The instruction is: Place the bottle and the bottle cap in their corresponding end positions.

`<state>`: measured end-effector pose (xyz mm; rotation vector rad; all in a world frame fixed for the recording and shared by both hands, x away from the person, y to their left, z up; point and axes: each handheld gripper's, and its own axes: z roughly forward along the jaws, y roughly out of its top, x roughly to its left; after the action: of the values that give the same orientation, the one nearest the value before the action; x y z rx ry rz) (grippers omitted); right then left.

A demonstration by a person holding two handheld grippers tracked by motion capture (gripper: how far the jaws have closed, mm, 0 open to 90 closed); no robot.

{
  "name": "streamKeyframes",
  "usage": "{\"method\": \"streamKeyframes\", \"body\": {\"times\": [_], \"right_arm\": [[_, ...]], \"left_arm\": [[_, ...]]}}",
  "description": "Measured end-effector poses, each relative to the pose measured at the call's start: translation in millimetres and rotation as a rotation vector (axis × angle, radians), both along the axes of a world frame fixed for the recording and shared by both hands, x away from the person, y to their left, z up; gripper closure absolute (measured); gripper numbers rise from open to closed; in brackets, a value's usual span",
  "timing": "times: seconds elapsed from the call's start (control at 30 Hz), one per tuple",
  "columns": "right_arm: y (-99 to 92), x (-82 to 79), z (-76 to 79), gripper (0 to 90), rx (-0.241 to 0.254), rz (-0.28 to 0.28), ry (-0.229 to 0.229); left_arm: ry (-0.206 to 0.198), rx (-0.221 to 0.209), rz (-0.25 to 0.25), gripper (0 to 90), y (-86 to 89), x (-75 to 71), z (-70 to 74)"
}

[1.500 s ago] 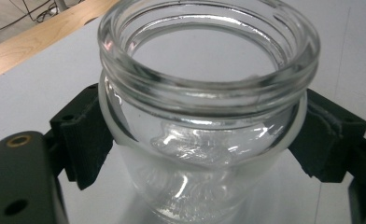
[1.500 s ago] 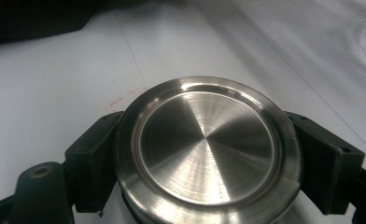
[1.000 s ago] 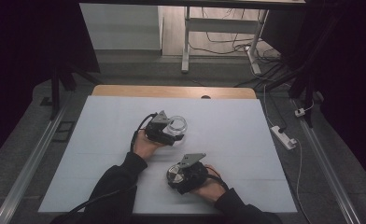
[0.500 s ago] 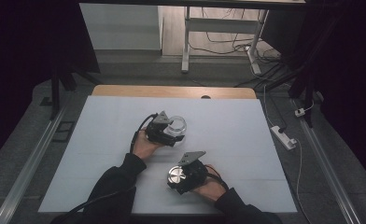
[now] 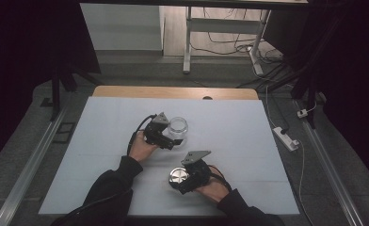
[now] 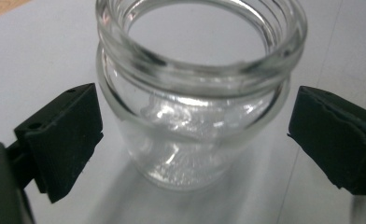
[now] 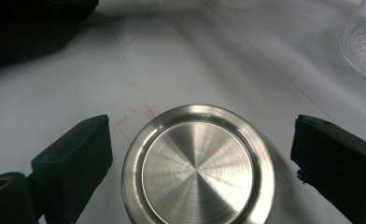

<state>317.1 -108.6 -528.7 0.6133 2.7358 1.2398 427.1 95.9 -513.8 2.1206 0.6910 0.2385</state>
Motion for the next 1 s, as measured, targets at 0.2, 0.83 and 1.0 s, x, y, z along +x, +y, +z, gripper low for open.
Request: {"method": "streamKeyframes", "body": {"times": [0.2, 0.83, 1.0], "right_arm": [[-0.2, -0.8, 2.7, 4.2, 0.001, 0.004, -0.008], [-6.0, -2.1, 14.2, 0.3, 0.038, -0.02, 0.005], [-8.9, -3.5, 17.1, 0.0, 0.039, -0.026, -0.007]], "left_arm": [[0.013, 0.014, 0.002, 1.7, 5.7, -7.5, 1.9], [0.055, 0.023, 0.002, 0.0, 20.5, -36.1, 3.1], [0.07, 0.02, -0.013, 0.0, 23.9, -45.1, 3.1]]}}
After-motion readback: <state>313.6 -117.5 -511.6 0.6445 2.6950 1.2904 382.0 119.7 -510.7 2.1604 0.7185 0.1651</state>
